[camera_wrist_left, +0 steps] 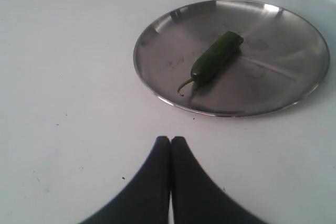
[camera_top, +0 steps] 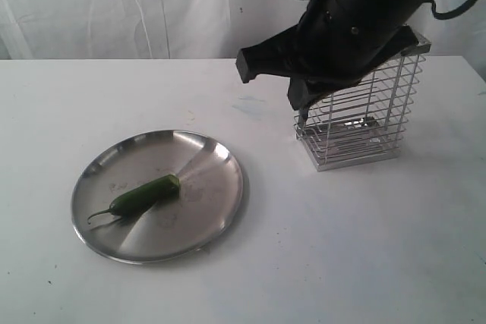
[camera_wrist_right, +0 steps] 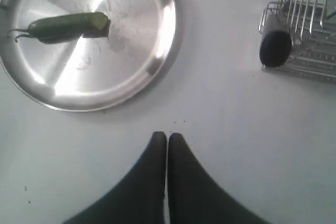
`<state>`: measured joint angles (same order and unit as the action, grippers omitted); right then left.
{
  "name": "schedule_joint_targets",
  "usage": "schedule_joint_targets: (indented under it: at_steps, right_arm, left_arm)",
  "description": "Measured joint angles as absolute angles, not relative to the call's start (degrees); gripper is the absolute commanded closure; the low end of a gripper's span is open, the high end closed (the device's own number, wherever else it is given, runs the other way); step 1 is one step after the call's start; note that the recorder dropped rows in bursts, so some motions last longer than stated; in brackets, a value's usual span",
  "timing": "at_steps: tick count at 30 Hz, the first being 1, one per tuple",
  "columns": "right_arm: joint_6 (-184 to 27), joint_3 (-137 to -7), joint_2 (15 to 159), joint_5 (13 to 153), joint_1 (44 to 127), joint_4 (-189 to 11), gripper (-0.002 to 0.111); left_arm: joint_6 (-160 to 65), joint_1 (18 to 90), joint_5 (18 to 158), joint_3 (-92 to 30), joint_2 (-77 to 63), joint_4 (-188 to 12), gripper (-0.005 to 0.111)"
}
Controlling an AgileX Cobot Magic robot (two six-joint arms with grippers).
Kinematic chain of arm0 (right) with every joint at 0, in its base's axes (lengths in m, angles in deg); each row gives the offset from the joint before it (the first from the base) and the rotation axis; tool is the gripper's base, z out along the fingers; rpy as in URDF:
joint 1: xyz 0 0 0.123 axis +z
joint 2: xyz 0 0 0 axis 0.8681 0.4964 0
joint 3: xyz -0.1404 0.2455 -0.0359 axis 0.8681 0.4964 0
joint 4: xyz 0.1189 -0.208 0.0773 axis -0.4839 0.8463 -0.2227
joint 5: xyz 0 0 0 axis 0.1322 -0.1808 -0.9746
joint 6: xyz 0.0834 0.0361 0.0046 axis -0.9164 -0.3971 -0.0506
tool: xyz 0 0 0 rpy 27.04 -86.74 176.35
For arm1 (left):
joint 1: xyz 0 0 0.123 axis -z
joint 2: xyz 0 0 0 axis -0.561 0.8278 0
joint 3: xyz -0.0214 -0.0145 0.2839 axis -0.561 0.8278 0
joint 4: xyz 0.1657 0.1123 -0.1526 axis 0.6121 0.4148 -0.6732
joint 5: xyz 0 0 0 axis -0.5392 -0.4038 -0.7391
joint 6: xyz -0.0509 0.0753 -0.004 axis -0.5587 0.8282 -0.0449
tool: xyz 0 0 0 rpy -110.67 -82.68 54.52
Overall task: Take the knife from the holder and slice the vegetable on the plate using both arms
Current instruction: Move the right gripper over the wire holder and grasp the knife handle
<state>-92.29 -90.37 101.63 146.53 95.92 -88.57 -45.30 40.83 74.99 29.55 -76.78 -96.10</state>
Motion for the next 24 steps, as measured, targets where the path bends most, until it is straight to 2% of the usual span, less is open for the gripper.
schedule_joint_targets:
  at_steps: [2,5,6,13,24]
  right_arm:
    - [-92.4,-90.4,101.8,147.8,96.0,-86.3,0.085]
    - [-92.4,-90.4,101.8,148.0,96.1,-83.3,0.054]
    - [-92.5,-90.5,102.1,147.5,96.1,-82.9,0.051]
    - [-98.3,-92.6,108.0,140.8,96.1,-77.2,0.051]
    - [-105.5,-94.4,110.2,141.8,96.1,-70.6,0.051]
  left_arm:
    - [-45.3,40.8,75.1,29.6,-76.8,-96.1,0.107]
    - [-45.3,40.8,75.2,29.6,-76.8,-96.1,0.107]
    - [-45.3,40.8,75.1,29.6,-76.8,-96.1,0.107]
    - [-45.3,40.8,73.9,29.6,-76.8,-96.1,0.107]
    - [-45.3,40.8,73.8,29.6,-76.8,-96.1,0.107]
